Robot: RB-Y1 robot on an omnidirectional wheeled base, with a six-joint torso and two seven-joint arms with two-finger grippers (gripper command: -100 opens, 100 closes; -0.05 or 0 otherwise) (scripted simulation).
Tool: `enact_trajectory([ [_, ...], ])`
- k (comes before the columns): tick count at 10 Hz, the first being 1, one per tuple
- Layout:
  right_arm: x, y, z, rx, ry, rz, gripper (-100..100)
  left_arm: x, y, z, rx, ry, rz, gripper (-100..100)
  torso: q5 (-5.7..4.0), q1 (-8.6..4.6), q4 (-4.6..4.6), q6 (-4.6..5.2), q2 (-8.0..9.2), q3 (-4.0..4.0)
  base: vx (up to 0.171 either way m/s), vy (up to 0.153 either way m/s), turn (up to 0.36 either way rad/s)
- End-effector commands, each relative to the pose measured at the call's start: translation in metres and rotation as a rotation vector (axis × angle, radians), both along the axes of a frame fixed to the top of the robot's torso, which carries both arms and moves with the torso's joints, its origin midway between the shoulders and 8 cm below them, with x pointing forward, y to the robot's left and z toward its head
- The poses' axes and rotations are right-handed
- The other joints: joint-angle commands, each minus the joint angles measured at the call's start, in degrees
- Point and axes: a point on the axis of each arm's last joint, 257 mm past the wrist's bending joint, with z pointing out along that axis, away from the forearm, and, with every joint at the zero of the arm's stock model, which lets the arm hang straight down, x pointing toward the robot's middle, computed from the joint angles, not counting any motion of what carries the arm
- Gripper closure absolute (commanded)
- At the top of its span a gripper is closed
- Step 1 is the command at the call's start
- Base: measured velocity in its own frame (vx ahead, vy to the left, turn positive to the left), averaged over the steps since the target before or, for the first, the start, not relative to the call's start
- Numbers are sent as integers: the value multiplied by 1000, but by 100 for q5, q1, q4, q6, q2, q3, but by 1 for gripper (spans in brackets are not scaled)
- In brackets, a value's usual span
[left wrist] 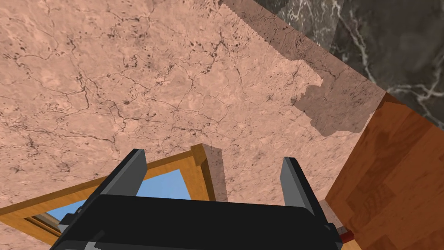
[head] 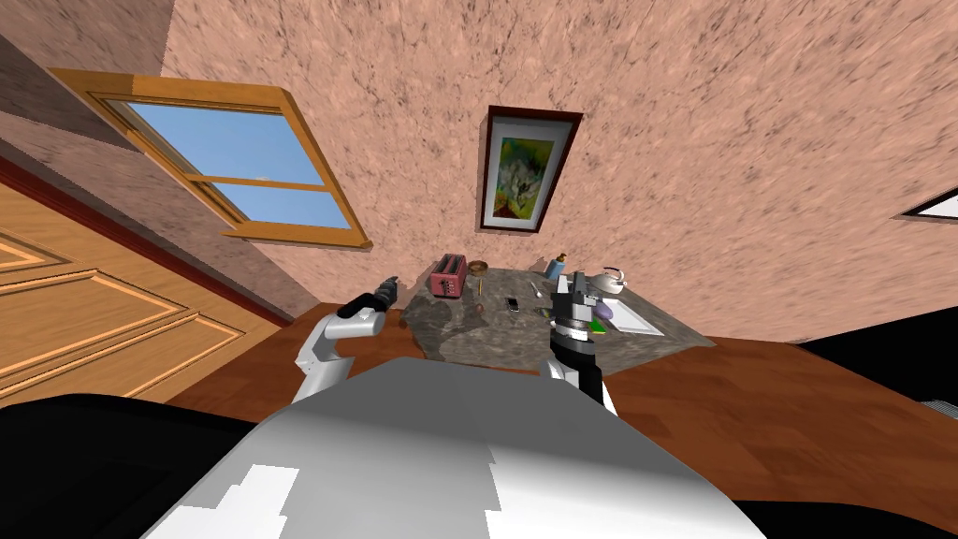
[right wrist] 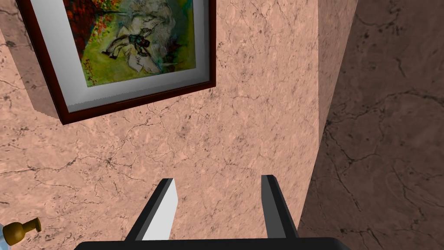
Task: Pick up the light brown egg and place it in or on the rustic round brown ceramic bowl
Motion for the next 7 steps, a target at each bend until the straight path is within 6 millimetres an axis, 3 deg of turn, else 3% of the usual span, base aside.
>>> enact_trajectory([
  [1, 0, 0, 0, 0, 0, 0, 0, -2, 2, -8, -10, 39, 10, -100, 0, 0, 0, 0, 0, 0, 10, -46, -3],
  [7, 0, 0, 0, 0, 0, 0, 0, -1, 10, -27, -34, 164, 35, -100, -1, 1, 0, -1, -1, -1, 12, -62, -14],
])
